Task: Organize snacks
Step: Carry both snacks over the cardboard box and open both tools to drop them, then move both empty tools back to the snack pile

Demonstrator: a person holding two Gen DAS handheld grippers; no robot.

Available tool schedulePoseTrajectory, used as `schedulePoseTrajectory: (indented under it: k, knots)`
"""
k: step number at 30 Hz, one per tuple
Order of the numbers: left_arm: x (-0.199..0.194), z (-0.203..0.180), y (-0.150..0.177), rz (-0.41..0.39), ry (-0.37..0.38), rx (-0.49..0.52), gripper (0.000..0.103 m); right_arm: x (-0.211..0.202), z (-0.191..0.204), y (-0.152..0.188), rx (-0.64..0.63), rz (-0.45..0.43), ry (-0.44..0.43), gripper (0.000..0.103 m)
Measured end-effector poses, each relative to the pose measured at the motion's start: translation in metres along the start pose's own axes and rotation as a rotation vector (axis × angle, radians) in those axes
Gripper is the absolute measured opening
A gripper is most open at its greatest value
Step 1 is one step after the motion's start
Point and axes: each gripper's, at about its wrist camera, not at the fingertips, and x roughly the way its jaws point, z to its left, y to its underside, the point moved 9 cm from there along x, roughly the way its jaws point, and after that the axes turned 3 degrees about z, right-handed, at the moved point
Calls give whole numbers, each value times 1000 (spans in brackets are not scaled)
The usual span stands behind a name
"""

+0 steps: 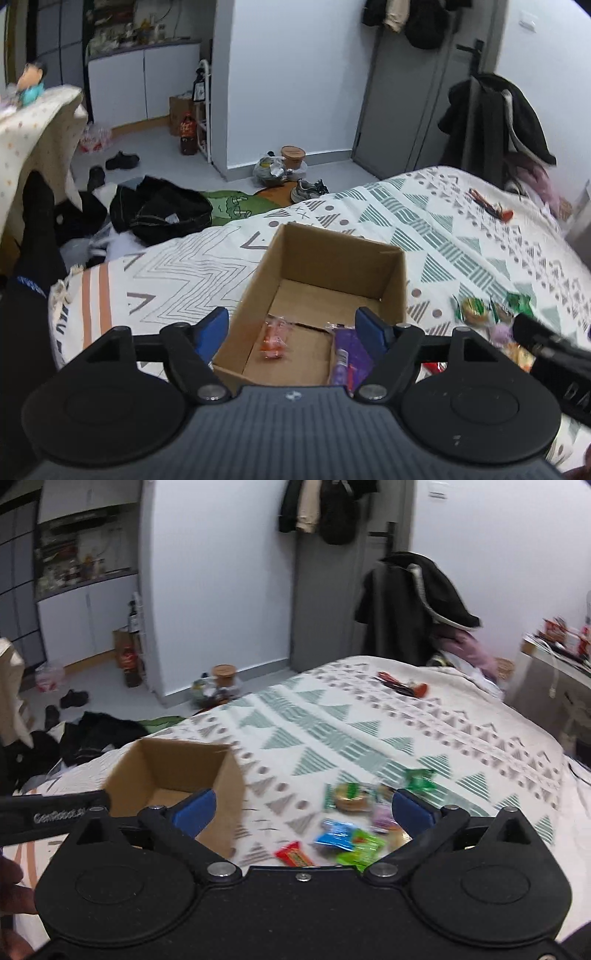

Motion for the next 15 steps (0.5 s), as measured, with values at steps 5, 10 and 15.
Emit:
schedulePoseTrajectory:
  k: [5, 10, 15]
  knots:
    - [-10, -24, 7, 19, 22, 38, 74, -9, -35, 5, 57, -7, -23, 102]
    - [-24, -49, 9, 20, 44, 91, 74, -21, -69, 9, 95, -22, 5, 103]
    - [-34, -74, 13, 27, 72, 121, 83, -26, -96, 15, 126, -22, 15, 103]
